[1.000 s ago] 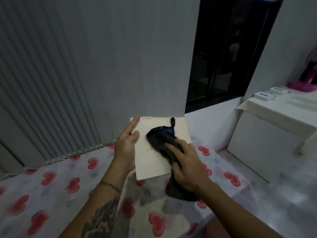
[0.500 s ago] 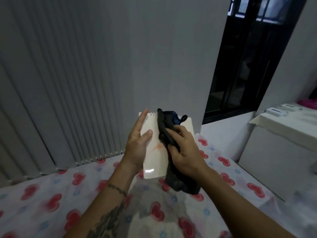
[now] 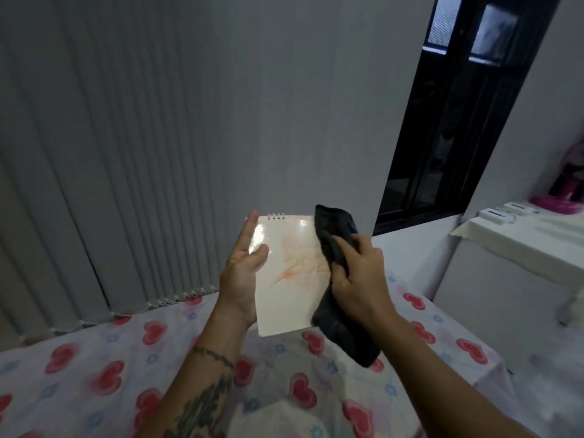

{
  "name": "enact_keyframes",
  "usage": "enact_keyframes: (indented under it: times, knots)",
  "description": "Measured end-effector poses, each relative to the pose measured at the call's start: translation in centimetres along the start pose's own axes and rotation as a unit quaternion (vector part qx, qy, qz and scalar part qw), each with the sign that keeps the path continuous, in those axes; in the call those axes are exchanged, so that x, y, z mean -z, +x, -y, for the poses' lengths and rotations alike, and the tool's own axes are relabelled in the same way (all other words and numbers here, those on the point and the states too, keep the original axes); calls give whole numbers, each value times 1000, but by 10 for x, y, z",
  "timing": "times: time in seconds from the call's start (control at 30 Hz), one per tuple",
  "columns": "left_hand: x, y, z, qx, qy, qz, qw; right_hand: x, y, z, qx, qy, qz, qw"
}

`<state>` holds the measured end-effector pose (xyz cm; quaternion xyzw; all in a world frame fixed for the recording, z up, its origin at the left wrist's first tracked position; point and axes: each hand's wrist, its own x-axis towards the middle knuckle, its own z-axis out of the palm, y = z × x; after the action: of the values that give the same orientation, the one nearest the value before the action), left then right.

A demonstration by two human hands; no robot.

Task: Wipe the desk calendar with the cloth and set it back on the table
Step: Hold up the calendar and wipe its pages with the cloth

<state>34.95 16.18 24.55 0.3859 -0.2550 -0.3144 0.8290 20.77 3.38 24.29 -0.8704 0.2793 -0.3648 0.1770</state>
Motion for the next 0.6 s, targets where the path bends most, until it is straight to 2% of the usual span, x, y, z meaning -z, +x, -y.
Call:
enact_keyframes:
  times: [0.17,0.27,0.33,0.5,0.6]
  knots:
    - [-7,4,-1,8,-18,7,1000,-16,-30,38,164,-28,58,984]
    - [5,8,-7,3,-32,8,999,-16,-37,35,223,-50,94,969]
    - [13,8,-9,1,-26,6,1000,-13,-32,21,212,-56,83,972]
    - [8,7,-7,-3,-7,1,1000,-16,-6,22,68,-69,11,995]
    - [2,7,-10,-10,30,8,999,-23,-8,37,78,-71,28,994]
